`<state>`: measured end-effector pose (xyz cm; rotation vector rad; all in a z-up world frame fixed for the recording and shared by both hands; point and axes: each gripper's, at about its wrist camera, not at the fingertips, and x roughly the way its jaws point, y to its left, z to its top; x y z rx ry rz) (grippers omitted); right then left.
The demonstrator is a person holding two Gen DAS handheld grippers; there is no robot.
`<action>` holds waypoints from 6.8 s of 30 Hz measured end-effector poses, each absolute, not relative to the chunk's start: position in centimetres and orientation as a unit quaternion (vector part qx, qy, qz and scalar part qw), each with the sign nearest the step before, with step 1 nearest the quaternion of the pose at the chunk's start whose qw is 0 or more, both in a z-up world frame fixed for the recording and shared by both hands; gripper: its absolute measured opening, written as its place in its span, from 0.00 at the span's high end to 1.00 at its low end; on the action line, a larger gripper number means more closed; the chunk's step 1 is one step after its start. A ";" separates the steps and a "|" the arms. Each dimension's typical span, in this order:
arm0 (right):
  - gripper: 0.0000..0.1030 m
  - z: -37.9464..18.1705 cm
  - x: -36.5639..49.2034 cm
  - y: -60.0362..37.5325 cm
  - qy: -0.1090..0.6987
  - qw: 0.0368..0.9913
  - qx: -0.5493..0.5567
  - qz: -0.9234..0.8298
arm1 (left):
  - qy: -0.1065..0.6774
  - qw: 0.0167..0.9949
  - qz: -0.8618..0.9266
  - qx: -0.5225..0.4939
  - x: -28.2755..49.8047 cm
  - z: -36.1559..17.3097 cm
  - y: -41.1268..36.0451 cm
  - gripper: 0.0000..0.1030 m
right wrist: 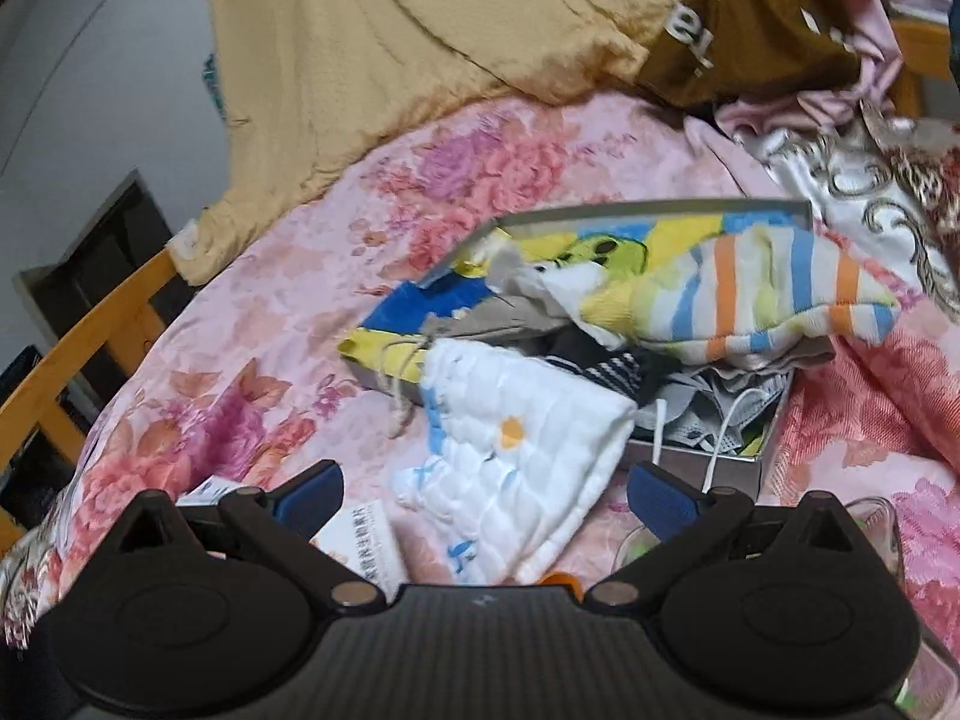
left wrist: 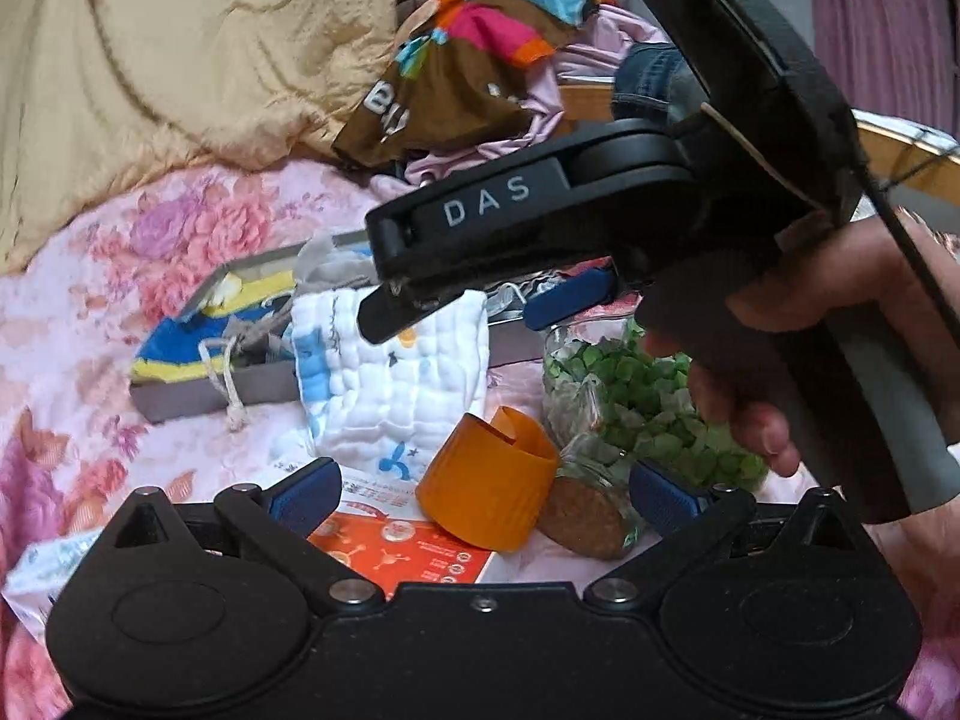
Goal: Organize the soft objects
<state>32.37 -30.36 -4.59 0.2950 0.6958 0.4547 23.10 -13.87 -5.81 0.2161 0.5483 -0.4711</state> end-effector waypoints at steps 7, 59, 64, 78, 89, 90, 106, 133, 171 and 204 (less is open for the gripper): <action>0.00 -5.5 35.6 -31.4 0.378 0.883 0.177 0.213 | 0.276 0.930 -0.229 0.076 23.8 -6.3 -14.8 0.13; 0.88 -6.6 36.7 -30.7 0.376 0.870 0.178 0.264 | 0.402 0.877 -0.259 0.046 26.6 -3.8 -13.6 0.67; 0.89 -5.9 36.1 -31.2 0.343 0.878 0.186 0.278 | 0.420 0.874 -0.241 -0.026 27.0 -3.5 -12.2 0.69; 0.91 -2.0 34.9 -33.7 0.240 0.906 0.200 0.288 | 0.373 0.899 -0.182 -0.138 28.2 0.2 -10.3 0.69; 0.90 -0.1 37.2 -39.1 0.180 0.927 0.230 0.235 | 0.271 0.938 -0.149 -0.158 33.9 2.9 -11.5 0.70; 0.90 -0.2 37.6 -39.4 0.180 0.928 0.234 0.229 | 0.263 0.940 -0.147 -0.160 34.9 3.0 -11.7 0.70; 0.89 -4.3 41.9 -41.4 0.267 0.903 0.291 0.167 | 0.278 0.929 -0.148 -0.194 44.6 -3.4 -14.7 0.69; 0.68 -4.6 42.5 -40.6 0.303 0.916 0.230 0.130 | 0.300 0.928 -0.130 -0.181 43.7 -4.4 -14.2 0.52; 0.06 0.3 37.8 -41.5 0.241 0.939 0.199 0.141 | 0.236 0.960 -0.088 -0.121 36.0 3.4 -12.6 0.01; 0.00 2.9 27.9 -37.9 0.199 0.966 0.090 0.136 | 0.219 0.966 -0.088 -0.107 25.3 3.5 -9.6 0.01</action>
